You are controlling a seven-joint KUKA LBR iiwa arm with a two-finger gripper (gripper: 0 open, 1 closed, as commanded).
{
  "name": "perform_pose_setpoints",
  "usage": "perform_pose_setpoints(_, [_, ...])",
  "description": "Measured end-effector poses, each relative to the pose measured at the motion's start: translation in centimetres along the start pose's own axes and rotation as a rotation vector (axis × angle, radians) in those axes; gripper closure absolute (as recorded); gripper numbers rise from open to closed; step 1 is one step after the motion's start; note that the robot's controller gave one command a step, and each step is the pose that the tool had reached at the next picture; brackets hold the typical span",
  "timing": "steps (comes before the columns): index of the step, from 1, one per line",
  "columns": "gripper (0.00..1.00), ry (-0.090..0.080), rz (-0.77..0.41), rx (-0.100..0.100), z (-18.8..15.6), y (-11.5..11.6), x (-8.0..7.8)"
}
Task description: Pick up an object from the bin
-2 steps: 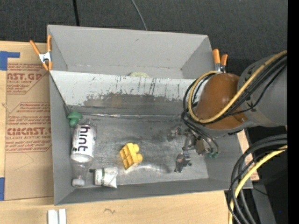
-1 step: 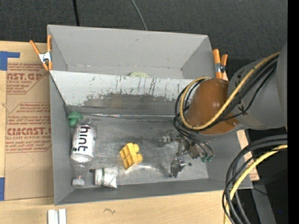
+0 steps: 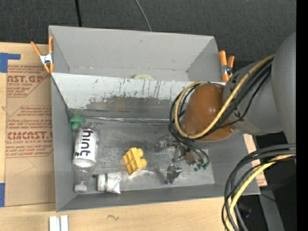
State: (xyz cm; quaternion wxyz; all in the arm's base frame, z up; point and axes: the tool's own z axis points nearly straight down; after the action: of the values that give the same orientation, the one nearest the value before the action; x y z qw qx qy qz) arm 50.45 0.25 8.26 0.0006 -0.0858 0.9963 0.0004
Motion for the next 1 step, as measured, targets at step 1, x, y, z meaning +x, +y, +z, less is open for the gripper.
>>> perform_pose_setpoints(1, [0.0,0.004,0.057,-0.001,-2.85,1.35,0.62])
